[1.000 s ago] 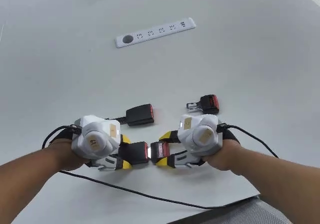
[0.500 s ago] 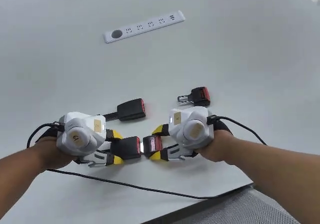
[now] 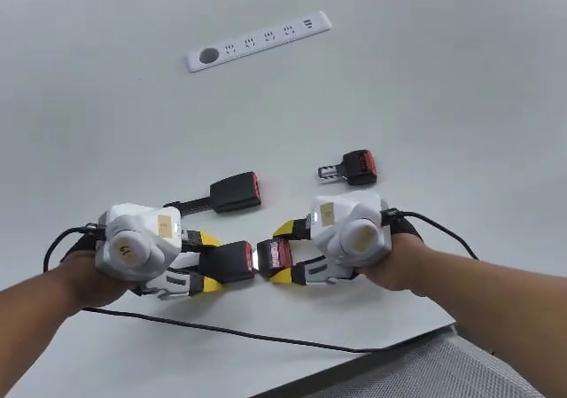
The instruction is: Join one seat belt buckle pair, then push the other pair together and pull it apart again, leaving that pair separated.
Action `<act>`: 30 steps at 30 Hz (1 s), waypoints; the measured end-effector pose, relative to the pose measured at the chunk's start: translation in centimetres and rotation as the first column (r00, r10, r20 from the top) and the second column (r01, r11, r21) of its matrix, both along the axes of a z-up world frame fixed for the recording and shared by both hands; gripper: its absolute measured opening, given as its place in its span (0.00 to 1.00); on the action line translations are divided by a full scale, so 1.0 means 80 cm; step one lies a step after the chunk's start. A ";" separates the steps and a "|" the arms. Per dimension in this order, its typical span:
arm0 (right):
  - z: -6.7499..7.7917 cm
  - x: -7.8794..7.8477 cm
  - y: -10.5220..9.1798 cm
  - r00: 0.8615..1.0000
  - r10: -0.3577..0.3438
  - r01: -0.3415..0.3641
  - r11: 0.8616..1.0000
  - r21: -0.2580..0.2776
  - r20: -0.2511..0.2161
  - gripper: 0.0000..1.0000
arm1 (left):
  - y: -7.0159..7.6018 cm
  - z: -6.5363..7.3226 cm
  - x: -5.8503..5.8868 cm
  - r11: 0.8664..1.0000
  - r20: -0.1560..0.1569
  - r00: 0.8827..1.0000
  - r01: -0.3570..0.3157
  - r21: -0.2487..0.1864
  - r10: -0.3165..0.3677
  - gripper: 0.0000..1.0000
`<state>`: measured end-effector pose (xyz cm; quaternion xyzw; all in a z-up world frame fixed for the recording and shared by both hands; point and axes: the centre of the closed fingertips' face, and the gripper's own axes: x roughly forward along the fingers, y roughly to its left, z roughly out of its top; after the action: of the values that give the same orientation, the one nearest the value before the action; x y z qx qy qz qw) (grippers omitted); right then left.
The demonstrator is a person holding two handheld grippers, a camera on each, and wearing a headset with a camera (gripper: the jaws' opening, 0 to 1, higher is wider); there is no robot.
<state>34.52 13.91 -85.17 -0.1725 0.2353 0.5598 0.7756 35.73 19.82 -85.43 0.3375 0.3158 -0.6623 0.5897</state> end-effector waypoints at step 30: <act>-0.001 -0.001 -0.001 0.993 -0.068 0.076 0.994 0.083 -0.097 0.37 | -0.003 -0.002 0.001 1.000 -0.015 1.000 -0.011 0.028 0.011 0.34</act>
<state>34.44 13.79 -85.24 -0.1038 0.2530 0.5485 0.7901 35.78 19.59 -85.60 0.3386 0.3313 -0.6572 0.5862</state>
